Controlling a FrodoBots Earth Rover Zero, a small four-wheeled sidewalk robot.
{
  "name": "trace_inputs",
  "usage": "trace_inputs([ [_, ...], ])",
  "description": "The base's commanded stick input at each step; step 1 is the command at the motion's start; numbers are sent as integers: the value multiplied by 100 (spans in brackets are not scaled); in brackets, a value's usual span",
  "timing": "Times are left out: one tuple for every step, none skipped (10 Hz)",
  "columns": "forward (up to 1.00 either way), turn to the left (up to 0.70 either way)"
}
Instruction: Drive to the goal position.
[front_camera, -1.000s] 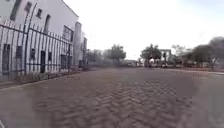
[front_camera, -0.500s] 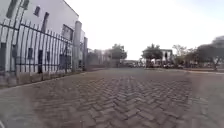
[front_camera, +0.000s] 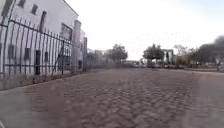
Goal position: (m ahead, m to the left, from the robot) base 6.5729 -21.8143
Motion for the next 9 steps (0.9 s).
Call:
trace_inputs([
  [100,0],
  [100,0],
  [100,0],
  [100,0],
  [100,0],
  [100,0],
  [100,0],
  [100,0],
  [100,-13],
])
